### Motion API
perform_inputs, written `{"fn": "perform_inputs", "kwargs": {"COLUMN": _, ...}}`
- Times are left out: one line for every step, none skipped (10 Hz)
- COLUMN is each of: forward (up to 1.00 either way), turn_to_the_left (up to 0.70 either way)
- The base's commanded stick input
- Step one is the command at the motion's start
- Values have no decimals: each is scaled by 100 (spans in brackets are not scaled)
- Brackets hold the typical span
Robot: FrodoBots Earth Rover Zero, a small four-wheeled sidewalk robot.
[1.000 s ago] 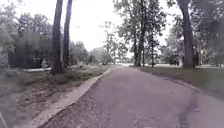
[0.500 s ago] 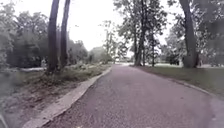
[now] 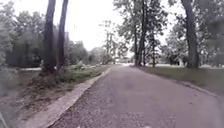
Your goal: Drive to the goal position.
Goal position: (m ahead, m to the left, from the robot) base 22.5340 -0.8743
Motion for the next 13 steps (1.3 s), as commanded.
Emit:
{"fn": "perform_inputs", "kwargs": {"forward": 70, "turn_to_the_left": -3}}
{"fn": "perform_inputs", "kwargs": {"forward": 70, "turn_to_the_left": -14}}
{"fn": "perform_inputs", "kwargs": {"forward": 70, "turn_to_the_left": -14}}
{"fn": "perform_inputs", "kwargs": {"forward": 70, "turn_to_the_left": -11}}
{"fn": "perform_inputs", "kwargs": {"forward": 70, "turn_to_the_left": 0}}
{"fn": "perform_inputs", "kwargs": {"forward": 70, "turn_to_the_left": 0}}
{"fn": "perform_inputs", "kwargs": {"forward": 70, "turn_to_the_left": 0}}
{"fn": "perform_inputs", "kwargs": {"forward": 70, "turn_to_the_left": 0}}
{"fn": "perform_inputs", "kwargs": {"forward": 70, "turn_to_the_left": 0}}
{"fn": "perform_inputs", "kwargs": {"forward": 70, "turn_to_the_left": 0}}
{"fn": "perform_inputs", "kwargs": {"forward": 70, "turn_to_the_left": 0}}
{"fn": "perform_inputs", "kwargs": {"forward": 70, "turn_to_the_left": 0}}
{"fn": "perform_inputs", "kwargs": {"forward": 70, "turn_to_the_left": 0}}
